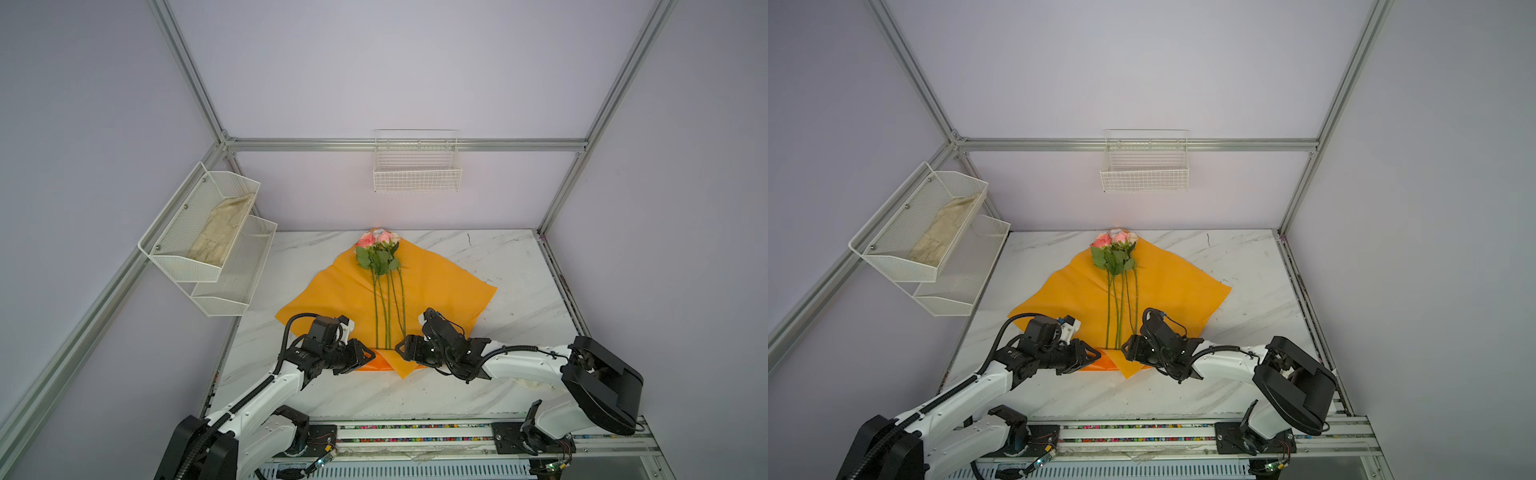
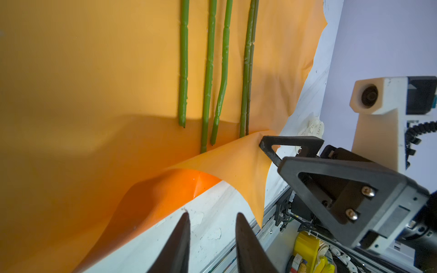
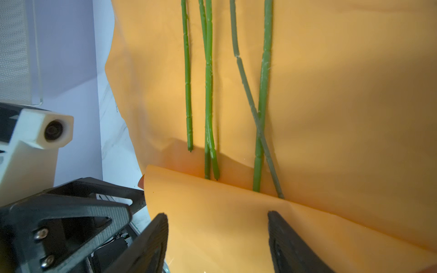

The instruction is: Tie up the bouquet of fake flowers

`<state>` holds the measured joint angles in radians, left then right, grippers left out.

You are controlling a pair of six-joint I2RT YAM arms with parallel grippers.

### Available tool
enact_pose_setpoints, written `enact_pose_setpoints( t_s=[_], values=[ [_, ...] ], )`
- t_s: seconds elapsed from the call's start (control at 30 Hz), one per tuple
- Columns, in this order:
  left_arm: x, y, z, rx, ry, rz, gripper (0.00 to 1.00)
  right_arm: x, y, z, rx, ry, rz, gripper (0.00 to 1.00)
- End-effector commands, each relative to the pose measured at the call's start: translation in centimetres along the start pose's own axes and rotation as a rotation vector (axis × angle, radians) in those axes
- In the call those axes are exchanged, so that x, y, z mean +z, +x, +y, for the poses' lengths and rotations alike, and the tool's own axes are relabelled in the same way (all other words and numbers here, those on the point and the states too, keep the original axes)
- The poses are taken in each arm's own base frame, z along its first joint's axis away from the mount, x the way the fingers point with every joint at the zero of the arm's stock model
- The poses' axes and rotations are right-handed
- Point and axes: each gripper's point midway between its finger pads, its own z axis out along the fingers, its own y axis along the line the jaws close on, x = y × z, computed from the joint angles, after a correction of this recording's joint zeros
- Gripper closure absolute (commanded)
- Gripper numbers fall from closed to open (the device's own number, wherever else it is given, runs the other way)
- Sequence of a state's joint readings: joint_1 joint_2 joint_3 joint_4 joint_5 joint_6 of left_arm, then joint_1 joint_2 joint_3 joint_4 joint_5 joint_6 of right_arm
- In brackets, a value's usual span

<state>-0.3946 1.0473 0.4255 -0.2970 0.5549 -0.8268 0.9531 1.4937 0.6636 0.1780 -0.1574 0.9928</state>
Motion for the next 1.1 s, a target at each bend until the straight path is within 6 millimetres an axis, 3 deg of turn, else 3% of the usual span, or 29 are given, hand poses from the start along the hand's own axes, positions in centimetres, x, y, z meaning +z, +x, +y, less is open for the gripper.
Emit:
enact_pose_setpoints(
  t_s=[0.0,0.2,0.4,0.57,0.7,0.87,1.07],
  values=[
    [0.8,-0.4,-1.6,0.054,0.051,0.017,0.7,-0.1,-1.0,1.4,-0.006,-0.041,-0.021,0.31],
    [2.1,-1.9,-1.5,0.053,0.019,-0.016,0.7,-1.0,-1.7,2.0,-0.003,-0.05,-0.034,0.31],
    [2.8,-3.6,-1.7,0.042,0.018,-0.072,0.71,-5.8,-4.7,2.2,-0.037,-0.002,-0.185,0.31],
    [3.3,-4.2,-1.5,0.036,-0.001,-0.075,0.72,-7.7,-3.9,3.6,-0.157,-0.054,-0.138,0.39],
    [3.4,-4.2,-0.6,0.017,-0.03,-0.089,0.72,-6.4,-1.4,3.3,-0.212,-0.078,-0.003,0.59],
    [3.2,-4.1,-0.5,0.018,-0.035,-0.092,0.71,-2.5,0.1,1.3,-0.216,-0.007,0.11,0.85],
    [2.9,-3.7,-0.2,0.03,-0.056,-0.077,0.7,0.9,0.2,-2.3,-0.176,0.159,0.139,0.91]
  ],
)
